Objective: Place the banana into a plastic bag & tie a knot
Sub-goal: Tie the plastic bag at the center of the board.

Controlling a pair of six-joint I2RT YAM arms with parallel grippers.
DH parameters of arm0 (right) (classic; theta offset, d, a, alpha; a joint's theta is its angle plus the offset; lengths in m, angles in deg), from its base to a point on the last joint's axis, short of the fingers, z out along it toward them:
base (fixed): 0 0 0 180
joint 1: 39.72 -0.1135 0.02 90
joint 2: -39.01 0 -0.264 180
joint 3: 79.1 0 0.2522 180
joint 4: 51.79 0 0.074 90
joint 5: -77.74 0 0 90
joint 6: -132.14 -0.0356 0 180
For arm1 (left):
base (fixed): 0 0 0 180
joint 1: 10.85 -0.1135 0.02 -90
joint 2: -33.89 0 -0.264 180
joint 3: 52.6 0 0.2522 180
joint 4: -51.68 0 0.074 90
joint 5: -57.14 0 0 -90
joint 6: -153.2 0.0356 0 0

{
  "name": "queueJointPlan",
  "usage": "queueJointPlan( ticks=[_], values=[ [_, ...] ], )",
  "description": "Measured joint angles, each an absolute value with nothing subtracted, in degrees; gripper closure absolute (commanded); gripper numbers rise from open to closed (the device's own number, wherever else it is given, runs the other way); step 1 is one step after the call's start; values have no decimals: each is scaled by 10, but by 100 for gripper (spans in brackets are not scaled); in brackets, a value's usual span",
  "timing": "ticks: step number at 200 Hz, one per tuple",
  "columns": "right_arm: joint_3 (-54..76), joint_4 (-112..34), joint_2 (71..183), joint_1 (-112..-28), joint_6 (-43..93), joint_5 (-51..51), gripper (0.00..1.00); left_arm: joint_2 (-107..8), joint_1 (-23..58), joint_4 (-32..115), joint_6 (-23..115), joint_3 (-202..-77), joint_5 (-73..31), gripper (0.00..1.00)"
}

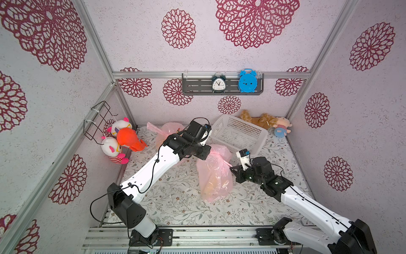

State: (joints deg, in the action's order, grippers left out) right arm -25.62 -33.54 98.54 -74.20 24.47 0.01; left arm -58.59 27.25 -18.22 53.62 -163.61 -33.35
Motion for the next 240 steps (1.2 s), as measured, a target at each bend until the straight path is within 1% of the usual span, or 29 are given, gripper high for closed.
queueJointPlan(
  ticks=[34,74,85,95,110,115,129,142,192,240],
  values=[
    [-256,-335,985,-742,245,0,100,-591,273,-184,538,-1639,-329,56],
    [-256,-335,985,-742,245,1,100,-597,273,-184,540,-1639,-327,56],
    [-256,-335,985,-742,245,1,100,-602,273,-184,541,-1640,-324,57],
    [-256,-335,985,-742,245,1,100,-609,273,-183,542,-1642,-323,62],
    [-256,-335,985,-742,245,2,100,-619,273,-183,544,-1649,-320,72],
    [-256,-335,985,-742,245,2,100,-623,273,-182,544,-1651,-320,76],
    [-256,-335,985,-742,245,2,100,-629,273,-182,545,-1657,-319,92],
    [-257,-336,985,-742,245,2,100,-630,273,-180,548,-1660,-318,100],
    [-262,-337,985,-742,245,-10,100,-613,273,-173,532,-1664,-319,100],
    [-260,-333,985,-743,239,-77,100,-575,274,-172,524,-1660,-313,100]
  ],
)
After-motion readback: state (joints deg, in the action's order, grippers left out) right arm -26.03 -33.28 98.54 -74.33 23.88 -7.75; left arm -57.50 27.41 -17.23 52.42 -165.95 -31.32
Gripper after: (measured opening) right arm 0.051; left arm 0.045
